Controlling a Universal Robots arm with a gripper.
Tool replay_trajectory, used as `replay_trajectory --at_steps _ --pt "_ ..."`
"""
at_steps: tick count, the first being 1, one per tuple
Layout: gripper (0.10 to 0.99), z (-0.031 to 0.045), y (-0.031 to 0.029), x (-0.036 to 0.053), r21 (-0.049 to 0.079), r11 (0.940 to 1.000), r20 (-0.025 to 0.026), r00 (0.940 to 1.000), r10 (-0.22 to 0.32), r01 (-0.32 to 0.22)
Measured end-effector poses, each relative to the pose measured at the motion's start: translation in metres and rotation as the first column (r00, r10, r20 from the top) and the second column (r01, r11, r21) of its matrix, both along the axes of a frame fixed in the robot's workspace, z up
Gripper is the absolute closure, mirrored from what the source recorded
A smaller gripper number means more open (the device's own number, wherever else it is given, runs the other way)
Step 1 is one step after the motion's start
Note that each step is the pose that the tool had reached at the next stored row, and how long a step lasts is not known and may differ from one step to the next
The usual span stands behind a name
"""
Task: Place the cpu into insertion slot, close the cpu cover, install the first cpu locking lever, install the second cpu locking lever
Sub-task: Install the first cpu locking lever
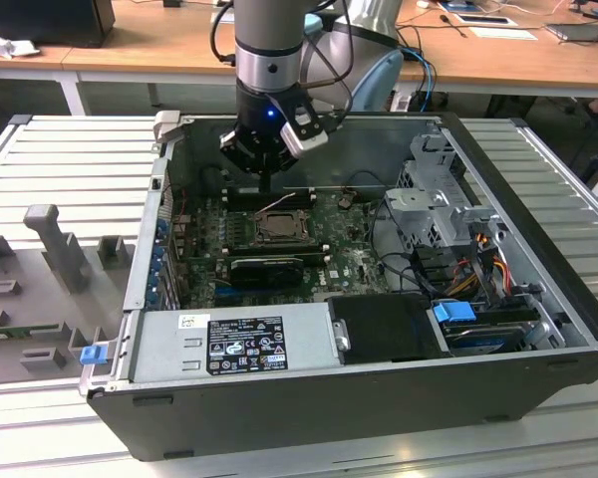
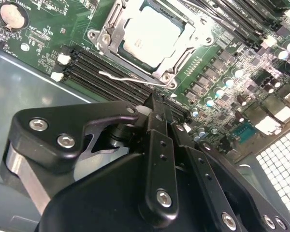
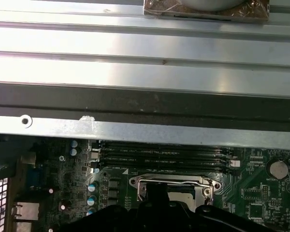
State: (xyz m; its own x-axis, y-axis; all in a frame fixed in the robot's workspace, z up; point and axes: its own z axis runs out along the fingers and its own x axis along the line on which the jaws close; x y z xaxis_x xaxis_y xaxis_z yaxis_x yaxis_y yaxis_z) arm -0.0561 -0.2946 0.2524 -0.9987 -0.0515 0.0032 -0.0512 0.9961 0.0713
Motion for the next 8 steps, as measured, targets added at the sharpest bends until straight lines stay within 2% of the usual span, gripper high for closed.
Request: replay_trajectory --at_steps 4,6,8 --pt "0.980 -0.0029 -0.0007 0.0026 0.025 0.9997 -0.0001 1.0000 -0.001 0.001" --pt "0.980 -0.0068 -0.0015 0.0060 0.033 0.9994 -0.0001 1.0000 -0.001 0.001" --pt "0.980 -0.0079 -0.0018 0.0065 0.052 0.9986 -0.0001 1.0000 -0.001 0.001"
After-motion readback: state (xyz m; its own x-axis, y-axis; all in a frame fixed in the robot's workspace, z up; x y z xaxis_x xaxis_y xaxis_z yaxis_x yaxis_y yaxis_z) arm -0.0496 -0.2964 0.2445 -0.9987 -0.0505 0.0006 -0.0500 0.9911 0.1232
